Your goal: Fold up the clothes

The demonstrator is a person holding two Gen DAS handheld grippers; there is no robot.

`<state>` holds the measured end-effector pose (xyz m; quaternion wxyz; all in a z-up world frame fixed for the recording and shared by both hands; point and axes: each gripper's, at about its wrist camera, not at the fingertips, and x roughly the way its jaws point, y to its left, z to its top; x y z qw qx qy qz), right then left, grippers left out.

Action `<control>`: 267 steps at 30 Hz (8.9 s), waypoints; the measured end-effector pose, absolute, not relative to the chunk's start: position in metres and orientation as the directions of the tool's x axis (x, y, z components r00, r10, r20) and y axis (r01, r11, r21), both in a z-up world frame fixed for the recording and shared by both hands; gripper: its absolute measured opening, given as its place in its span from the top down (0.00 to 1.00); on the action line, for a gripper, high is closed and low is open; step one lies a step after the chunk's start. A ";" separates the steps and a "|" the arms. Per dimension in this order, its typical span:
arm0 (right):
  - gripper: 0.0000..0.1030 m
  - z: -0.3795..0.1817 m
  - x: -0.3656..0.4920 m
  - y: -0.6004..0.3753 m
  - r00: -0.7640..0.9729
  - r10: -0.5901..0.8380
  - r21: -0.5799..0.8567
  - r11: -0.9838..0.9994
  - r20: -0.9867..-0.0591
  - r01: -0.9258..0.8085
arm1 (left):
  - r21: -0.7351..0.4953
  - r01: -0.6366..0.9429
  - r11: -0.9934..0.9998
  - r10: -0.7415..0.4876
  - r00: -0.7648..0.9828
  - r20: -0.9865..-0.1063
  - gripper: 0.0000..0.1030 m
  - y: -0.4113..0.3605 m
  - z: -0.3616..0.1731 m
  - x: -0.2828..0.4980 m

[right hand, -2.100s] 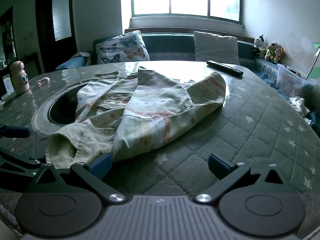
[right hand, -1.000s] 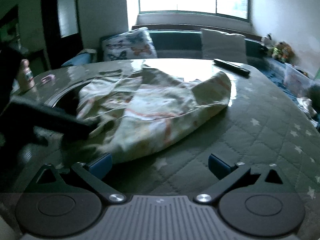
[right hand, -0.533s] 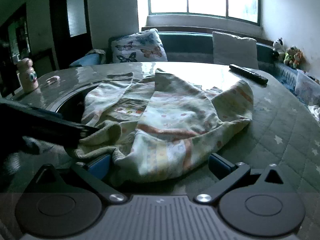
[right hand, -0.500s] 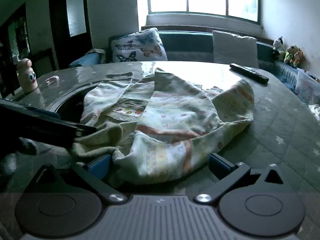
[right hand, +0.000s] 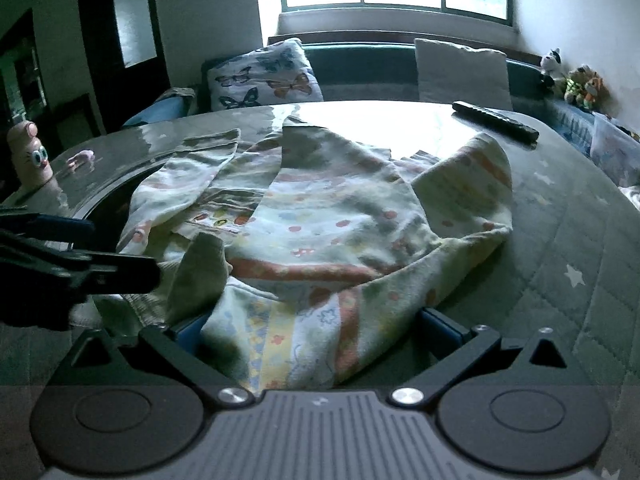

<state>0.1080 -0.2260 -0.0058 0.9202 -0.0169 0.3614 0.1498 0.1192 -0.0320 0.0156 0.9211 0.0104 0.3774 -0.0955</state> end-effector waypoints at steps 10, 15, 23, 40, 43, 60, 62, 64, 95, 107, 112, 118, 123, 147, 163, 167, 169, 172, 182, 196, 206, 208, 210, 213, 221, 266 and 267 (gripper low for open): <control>0.00 -0.005 0.110 -0.222 0.707 0.284 0.044 0.940 -0.648 -0.337 | -0.072 0.228 0.971 -0.216 0.703 -0.677 0.00 -0.034 0.022 0.120; 0.00 -0.002 0.106 -0.215 0.735 0.277 -0.003 0.935 -0.619 -0.355 | -0.081 0.260 0.962 -0.249 0.718 -0.650 0.00 -0.035 0.031 0.114; 0.00 -0.001 0.103 -0.215 0.739 0.284 -0.011 0.930 -0.611 -0.367 | -0.047 0.200 0.979 -0.178 0.710 -0.682 0.00 -0.030 0.013 0.126; 0.01 0.005 0.109 -0.218 0.738 0.273 0.006 0.940 -0.617 -0.342 | -0.101 0.174 0.980 -0.192 0.666 -0.721 0.14 -0.012 -0.007 0.132; 0.01 -0.002 0.112 -0.216 0.725 0.257 0.009 0.945 -0.639 -0.328 | -0.104 0.197 0.975 -0.212 0.669 -0.713 0.26 -0.015 -0.005 0.128; 0.09 0.000 0.087 -0.214 0.671 0.315 -0.017 0.898 -0.671 -0.439 | -0.109 0.200 0.974 -0.217 0.677 -0.703 0.77 -0.020 0.010 0.077; 0.09 0.000 0.080 -0.216 0.657 0.328 -0.018 0.887 -0.679 -0.462 | -0.123 0.192 0.974 -0.222 0.673 -0.706 0.77 -0.017 0.010 0.064; 0.09 0.002 0.073 -0.218 0.644 0.339 -0.016 0.877 -0.686 -0.480 | -0.139 0.184 0.973 -0.228 0.667 -0.709 0.76 -0.015 0.011 0.055; 0.08 0.030 0.095 -0.214 0.650 0.365 -0.005 0.870 -0.666 -0.494 | -0.038 0.130 0.991 -0.125 0.774 -0.621 0.17 0.006 0.037 0.075; 0.21 0.031 0.171 -0.197 0.663 0.342 -0.008 0.886 -0.666 -0.464 | 0.008 0.145 0.989 -0.105 0.748 -0.655 0.19 -0.006 0.017 0.091; 0.26 0.029 0.197 -0.181 0.657 0.347 -0.021 0.875 -0.669 -0.484 | 0.002 0.130 0.991 -0.096 0.740 -0.666 0.20 0.000 0.014 0.092; 0.27 0.022 0.222 -0.154 0.651 0.354 -0.054 0.853 -0.671 -0.519 | -0.003 0.118 0.993 -0.089 0.733 -0.675 0.20 0.005 0.011 0.093; 0.34 0.007 0.243 -0.137 0.644 0.317 -0.086 0.854 -0.696 -0.513 | -0.005 0.112 0.994 -0.085 0.728 -0.680 0.20 0.008 0.010 0.094; 0.85 0.084 0.155 -0.260 0.835 0.219 -0.072 0.953 -0.505 -0.294 | -0.009 0.091 0.996 -0.075 0.749 -0.659 0.15 0.010 0.020 0.085; 0.85 0.080 0.013 -0.377 0.828 0.039 0.046 0.999 -0.560 -0.016 | 0.018 0.121 0.993 -0.082 0.767 -0.637 0.14 0.003 0.029 0.073; 0.85 0.060 -0.013 -0.393 0.788 -0.020 0.057 0.996 -0.615 0.069 | 0.027 0.135 0.991 -0.088 0.771 -0.631 0.14 0.001 0.032 0.074; 0.84 0.050 -0.018 -0.402 0.765 -0.056 0.050 0.992 -0.642 0.115 | 0.034 0.144 0.989 -0.091 0.773 -0.628 0.14 -0.002 0.034 0.075; 0.80 0.037 -0.016 -0.414 0.739 -0.087 0.044 0.987 -0.669 0.155 | 0.043 0.158 0.987 -0.098 0.778 -0.620 0.14 -0.006 0.037 0.078; 0.65 0.022 0.018 -0.422 0.708 -0.173 -0.036 0.978 -0.684 0.204 | 0.067 0.210 0.975 -0.129 0.790 -0.600 0.18 -0.015 0.044 0.107; 0.58 0.029 0.099 -0.360 0.731 0.086 0.061 0.996 -0.677 -0.062 | 0.078 0.193 0.978 -0.093 0.743 -0.663 0.29 -0.007 0.010 0.202; 0.59 0.005 0.144 -0.344 0.676 0.144 0.106 0.990 -0.723 -0.097 | 0.059 0.184 0.981 -0.091 0.709 -0.699 0.73 0.007 -0.010 0.227; 0.60 0.004 0.148 -0.341 0.677 0.142 0.096 0.990 -0.722 -0.105 | 0.059 0.182 0.982 -0.091 0.716 -0.692 0.89 0.009 -0.010 0.226; 0.64 0.003 0.151 -0.337 0.678 0.139 0.084 0.990 -0.722 -0.113 | 0.056 0.175 0.983 -0.090 0.722 -0.686 0.94 0.012 -0.010 0.226; 0.69 0.003 0.160 -0.326 0.678 0.139 0.059 0.988 -0.721 -0.140 | 0.055 0.150 0.987 -0.074 0.732 -0.677 0.96 0.021 -0.009 0.222; 0.70 0.001 0.188 -0.288 0.682 0.173 0.034 0.977 -0.711 -0.212 | 0.098 0.063 0.993 0.016 0.760 -0.650 0.97 0.044 -0.005 0.213; 0.50 0.028 0.096 -0.137 0.423 0.597 0.045 0.611 -0.682 -0.790 | 0.096 0.264 0.960 -0.158 0.789 -0.594 0.60 0.057 0.023 0.063; 0.50 0.029 0.091 -0.136 0.418 0.602 0.038 0.599 -0.681 -0.800 | 0.087 0.279 0.956 -0.176 0.786 -0.593 0.60 0.057 0.024 0.058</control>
